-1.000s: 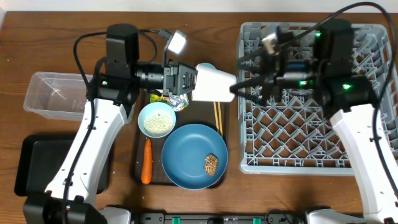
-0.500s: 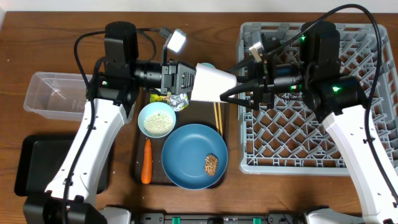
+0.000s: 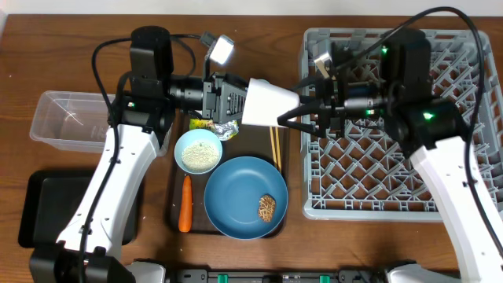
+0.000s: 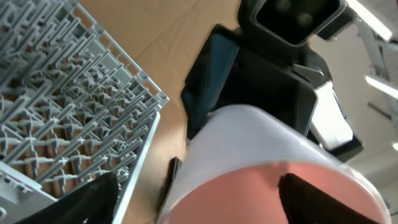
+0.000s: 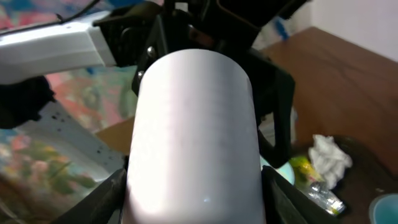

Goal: Sort waste into correct bins and load items into the dishwasher rack
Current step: 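Carry the pink cup with the right gripper into the dish rack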

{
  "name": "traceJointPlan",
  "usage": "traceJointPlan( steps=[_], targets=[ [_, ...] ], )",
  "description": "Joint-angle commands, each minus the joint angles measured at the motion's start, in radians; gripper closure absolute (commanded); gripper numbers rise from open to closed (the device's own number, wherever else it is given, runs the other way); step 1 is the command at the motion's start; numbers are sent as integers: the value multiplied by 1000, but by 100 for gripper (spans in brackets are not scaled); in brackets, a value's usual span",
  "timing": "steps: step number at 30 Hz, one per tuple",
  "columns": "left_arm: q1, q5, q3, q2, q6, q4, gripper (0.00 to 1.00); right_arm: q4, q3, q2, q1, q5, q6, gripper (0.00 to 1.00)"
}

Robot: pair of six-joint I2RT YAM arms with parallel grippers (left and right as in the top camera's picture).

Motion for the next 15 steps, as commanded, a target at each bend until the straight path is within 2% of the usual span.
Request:
traceJointPlan(
  steps=[1,9,15],
  targets=[
    [-2,31,17,-16,8,5,14,-14,18,-79,-62,135,-5,54],
    [-2,30,17,-16,8,25,12,-218,18,-204,-346,456,83,55],
    [-2,30,17,-17,8,31,12,-426,17,-201,-586,713,204,55]
  ],
)
